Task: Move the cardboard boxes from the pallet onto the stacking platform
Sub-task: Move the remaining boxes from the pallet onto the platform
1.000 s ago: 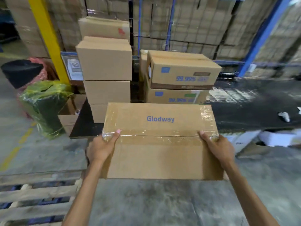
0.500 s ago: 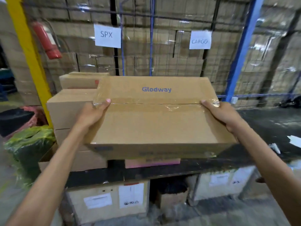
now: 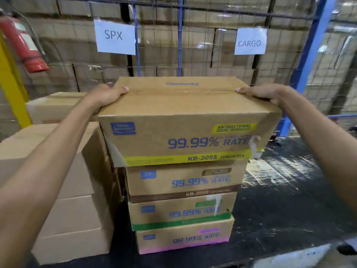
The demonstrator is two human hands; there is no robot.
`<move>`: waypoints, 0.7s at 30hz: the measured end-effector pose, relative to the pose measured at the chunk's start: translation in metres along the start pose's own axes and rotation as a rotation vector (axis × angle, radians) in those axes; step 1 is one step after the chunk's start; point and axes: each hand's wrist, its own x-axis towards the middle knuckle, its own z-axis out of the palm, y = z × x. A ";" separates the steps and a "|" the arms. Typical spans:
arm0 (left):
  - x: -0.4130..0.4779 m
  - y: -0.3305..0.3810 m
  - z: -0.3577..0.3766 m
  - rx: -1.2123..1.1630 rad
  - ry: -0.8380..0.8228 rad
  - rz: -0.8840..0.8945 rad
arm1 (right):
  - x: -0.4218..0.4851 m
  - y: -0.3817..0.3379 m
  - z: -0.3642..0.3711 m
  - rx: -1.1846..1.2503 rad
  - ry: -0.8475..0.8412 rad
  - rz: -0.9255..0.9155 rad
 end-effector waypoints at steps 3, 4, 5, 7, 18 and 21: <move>0.042 -0.002 0.025 0.017 -0.053 -0.034 | 0.034 -0.009 0.014 -0.006 -0.056 0.014; 0.055 -0.006 0.032 0.049 -0.061 -0.031 | 0.046 -0.008 0.018 -0.025 -0.066 0.023; 0.064 -0.009 0.039 0.066 -0.086 -0.030 | 0.060 -0.006 0.022 -0.049 -0.077 0.033; 0.081 -0.019 0.050 0.062 -0.118 -0.055 | 0.083 0.002 0.030 -0.074 -0.123 0.046; 0.114 -0.037 0.068 0.304 -0.059 -0.044 | 0.113 0.009 0.039 -0.478 0.094 -0.080; 0.063 -0.007 0.064 0.459 0.100 0.048 | 0.076 0.006 0.044 -0.493 0.258 -0.243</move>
